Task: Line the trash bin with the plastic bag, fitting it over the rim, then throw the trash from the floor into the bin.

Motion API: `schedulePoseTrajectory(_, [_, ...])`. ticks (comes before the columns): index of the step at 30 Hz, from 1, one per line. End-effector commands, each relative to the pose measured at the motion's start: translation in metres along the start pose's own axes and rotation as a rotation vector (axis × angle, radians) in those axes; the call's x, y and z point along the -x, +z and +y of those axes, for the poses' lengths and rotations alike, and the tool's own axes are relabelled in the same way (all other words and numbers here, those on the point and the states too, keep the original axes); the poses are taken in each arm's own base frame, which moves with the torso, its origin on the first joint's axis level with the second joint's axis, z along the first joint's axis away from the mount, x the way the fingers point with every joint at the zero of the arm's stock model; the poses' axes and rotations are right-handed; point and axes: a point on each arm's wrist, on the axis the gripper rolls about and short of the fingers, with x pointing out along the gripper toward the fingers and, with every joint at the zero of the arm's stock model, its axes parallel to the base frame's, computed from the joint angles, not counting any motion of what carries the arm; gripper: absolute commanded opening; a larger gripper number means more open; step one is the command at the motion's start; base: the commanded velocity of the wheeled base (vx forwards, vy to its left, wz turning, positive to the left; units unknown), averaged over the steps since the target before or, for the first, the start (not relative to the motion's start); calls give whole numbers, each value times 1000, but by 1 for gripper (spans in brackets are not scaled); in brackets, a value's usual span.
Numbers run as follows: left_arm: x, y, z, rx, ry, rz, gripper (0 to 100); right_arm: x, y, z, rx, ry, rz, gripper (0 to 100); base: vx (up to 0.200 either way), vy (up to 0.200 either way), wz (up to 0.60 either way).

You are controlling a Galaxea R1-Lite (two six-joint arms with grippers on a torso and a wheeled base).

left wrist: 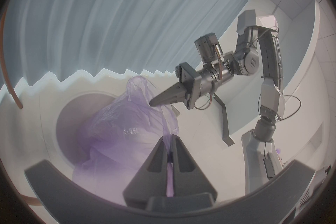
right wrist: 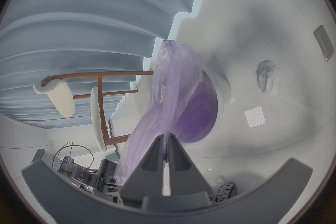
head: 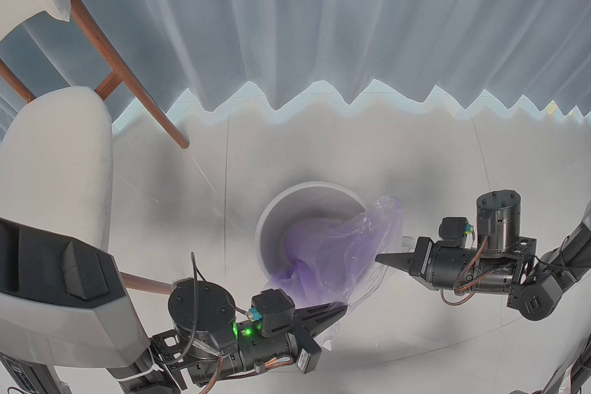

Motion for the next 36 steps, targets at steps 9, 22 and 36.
schedulePoseTrajectory(9, [-3,18,1,36,21,-79,0,2,1,0,-1,2,-9,0,0,0,0])
schedulePoseTrajectory(22, [8,44,-2,178,25,-174,100,12,10,3,4,16,-56,0,0,0,0])
schedulePoseTrajectory(36, [16,22,18,171,135,-83,100,18,15,3,3,18,-81,0,0,0,0])
